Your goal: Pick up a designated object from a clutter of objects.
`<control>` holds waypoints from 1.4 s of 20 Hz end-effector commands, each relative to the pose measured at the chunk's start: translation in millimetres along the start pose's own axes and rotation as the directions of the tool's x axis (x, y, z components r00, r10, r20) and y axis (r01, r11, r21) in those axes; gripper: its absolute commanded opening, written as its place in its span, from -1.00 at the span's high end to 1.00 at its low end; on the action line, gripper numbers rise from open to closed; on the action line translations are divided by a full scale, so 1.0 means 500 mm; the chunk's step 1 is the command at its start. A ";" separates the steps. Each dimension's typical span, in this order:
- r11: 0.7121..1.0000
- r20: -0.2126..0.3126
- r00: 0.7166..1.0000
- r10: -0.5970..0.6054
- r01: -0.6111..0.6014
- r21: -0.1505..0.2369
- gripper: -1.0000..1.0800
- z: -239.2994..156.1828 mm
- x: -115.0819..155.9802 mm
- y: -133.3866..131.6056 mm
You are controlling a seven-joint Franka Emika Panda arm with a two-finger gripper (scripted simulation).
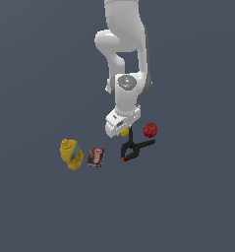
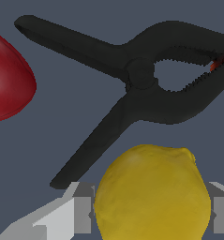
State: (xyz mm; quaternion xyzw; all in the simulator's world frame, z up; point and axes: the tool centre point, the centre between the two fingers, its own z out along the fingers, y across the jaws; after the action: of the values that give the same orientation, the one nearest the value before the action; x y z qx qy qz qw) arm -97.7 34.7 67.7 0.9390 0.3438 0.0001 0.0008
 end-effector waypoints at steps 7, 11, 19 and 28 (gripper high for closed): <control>1.000 -0.002 1.000 -0.002 0.002 0.002 1.00 -0.124 0.076 -0.015; 1.000 -0.002 1.000 -0.003 0.003 0.004 1.00 -0.191 0.118 -0.023; 1.000 -0.003 1.000 -0.004 0.004 0.004 1.00 -0.329 0.203 -0.037; 1.000 -0.002 1.000 -0.004 0.004 0.003 1.00 -0.477 0.297 -0.047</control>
State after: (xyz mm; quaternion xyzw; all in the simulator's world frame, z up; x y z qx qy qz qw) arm -4.9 143.6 293.9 0.9383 0.3458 0.0005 -0.0012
